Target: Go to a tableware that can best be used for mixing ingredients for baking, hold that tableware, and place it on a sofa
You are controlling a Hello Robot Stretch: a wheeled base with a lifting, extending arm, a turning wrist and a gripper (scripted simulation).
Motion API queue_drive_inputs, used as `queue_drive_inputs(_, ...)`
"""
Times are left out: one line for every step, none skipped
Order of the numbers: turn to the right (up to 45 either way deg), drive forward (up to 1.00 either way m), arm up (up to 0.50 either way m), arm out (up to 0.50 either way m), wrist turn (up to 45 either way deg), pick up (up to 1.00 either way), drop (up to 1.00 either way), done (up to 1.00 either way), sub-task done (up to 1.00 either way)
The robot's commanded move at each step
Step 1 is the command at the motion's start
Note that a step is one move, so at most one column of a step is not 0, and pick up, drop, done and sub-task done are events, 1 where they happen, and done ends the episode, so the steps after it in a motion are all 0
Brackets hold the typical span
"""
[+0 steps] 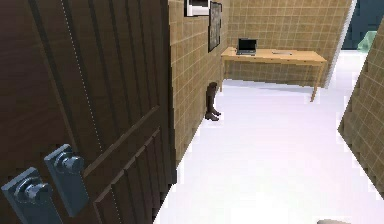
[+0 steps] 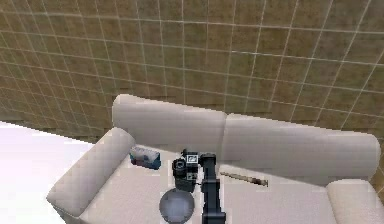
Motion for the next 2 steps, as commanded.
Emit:
queue_drive_inputs(0.0, 0.0, 0.0, -0.08, 0.0, 0.0, 0.0, 0.0, 0.0)
queue_drive_inputs(0.0, 0.0, 0.0, 0.0, 0.0, 0.0, 0.0, 1.0, 0.0)
